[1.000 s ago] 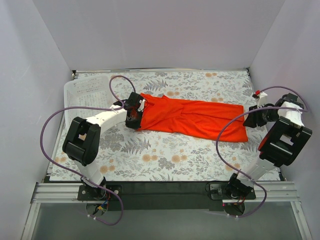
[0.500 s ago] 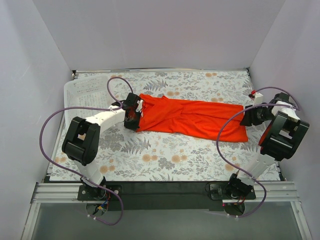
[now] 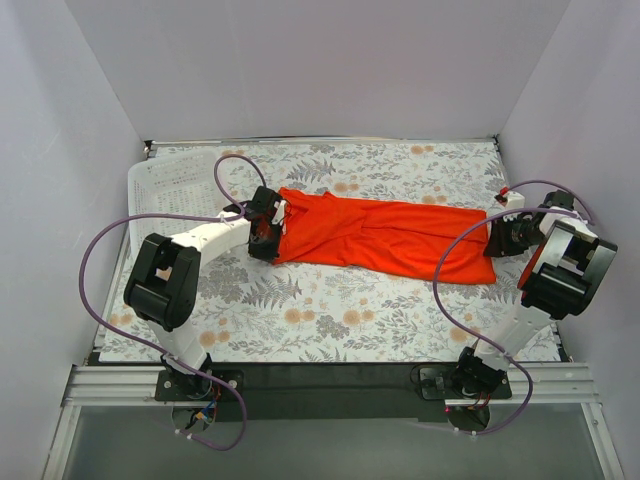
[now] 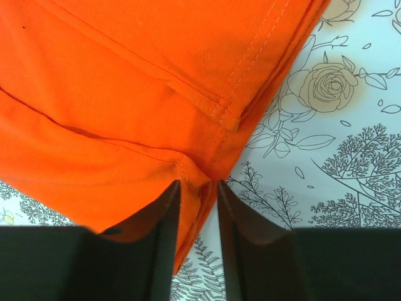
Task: Fold and stack the t-shirts
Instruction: Fold the tshirt
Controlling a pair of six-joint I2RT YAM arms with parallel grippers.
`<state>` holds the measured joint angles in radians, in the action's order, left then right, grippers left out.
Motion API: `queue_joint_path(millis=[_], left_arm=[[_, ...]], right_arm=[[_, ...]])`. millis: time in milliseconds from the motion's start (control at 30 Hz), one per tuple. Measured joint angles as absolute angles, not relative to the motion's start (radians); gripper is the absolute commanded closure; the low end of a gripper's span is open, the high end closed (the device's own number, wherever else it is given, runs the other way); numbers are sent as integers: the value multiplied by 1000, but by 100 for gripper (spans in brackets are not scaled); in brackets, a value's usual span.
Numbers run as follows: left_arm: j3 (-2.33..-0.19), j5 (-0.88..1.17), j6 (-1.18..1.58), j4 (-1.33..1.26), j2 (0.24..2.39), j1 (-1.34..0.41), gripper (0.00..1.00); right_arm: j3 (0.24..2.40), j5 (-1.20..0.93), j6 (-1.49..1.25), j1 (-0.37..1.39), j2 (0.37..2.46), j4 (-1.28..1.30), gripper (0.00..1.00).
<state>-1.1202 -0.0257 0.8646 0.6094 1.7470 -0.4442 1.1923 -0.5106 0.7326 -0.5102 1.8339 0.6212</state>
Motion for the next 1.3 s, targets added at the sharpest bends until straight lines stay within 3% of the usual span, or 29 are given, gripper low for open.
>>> queue_joint_path(millis=[167,400,1300], left_arm=[[-1120,-25,865,609,1754,-444,100],[-1120,-26,868,608,1763,-440,100],[-1105,-33,897,601,1763,-404,100]], right_arm=[[1192,-515,730,-510,1839,618,78],[1192,-528,726,-510,1850,618,98],[1192,-491,606,-539,1828,511,99]])
